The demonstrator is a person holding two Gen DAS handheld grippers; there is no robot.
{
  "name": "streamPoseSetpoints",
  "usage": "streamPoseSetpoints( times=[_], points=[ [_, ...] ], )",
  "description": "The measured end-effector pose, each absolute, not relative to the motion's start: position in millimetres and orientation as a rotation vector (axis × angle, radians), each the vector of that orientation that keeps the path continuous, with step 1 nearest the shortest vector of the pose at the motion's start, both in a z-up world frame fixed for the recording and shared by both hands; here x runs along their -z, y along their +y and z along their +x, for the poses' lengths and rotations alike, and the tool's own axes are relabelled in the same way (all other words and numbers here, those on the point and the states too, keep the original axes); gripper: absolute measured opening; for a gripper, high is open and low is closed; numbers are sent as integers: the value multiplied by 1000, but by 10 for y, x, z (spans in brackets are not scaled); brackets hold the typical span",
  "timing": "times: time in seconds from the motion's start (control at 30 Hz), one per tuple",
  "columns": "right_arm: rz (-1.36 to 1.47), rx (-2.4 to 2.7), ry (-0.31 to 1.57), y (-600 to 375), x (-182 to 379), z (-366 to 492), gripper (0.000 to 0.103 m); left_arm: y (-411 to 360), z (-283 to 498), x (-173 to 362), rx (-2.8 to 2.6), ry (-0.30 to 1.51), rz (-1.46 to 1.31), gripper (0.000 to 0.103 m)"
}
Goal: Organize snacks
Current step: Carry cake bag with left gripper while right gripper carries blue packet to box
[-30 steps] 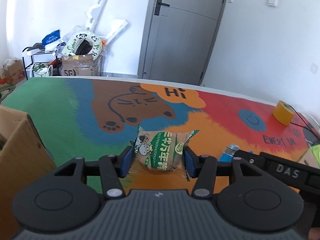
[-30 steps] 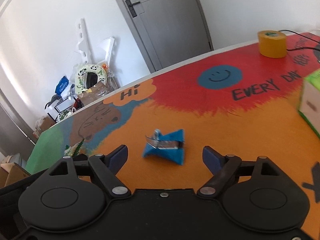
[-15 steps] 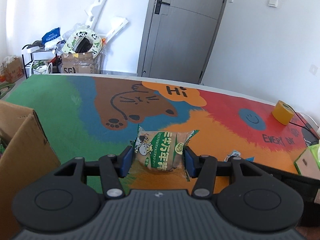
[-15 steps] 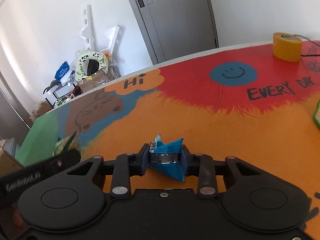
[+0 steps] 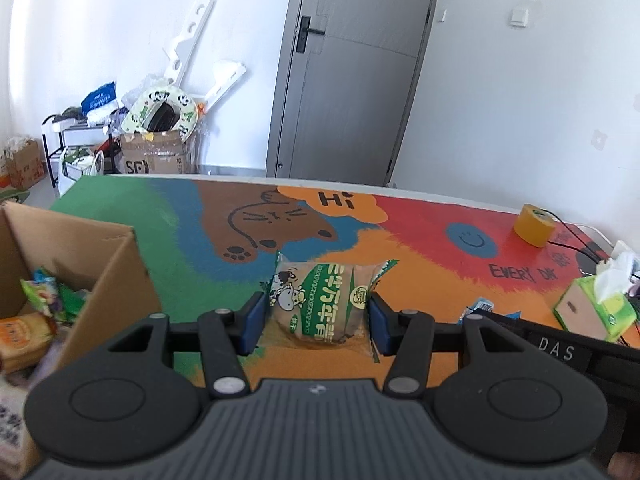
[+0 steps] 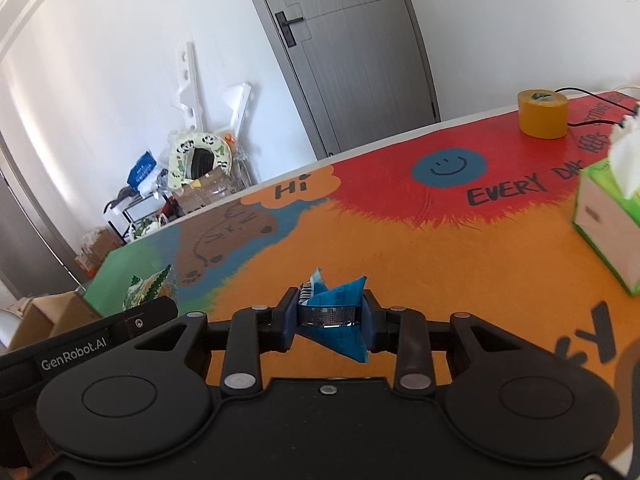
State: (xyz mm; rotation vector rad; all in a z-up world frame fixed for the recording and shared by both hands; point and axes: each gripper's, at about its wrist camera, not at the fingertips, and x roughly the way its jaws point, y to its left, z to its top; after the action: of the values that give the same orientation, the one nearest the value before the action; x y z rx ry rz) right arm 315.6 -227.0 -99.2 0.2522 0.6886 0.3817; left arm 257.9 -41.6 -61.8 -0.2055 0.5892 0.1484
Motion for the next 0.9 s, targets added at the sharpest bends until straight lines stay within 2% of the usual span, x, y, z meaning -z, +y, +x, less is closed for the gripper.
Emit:
streamPoseSetpoints(
  times=[0.9],
  points=[
    [228, -491, 561, -2064, 547, 2273, 33, -293, 1554, 183, -126, 462, -162, 53]
  ],
)
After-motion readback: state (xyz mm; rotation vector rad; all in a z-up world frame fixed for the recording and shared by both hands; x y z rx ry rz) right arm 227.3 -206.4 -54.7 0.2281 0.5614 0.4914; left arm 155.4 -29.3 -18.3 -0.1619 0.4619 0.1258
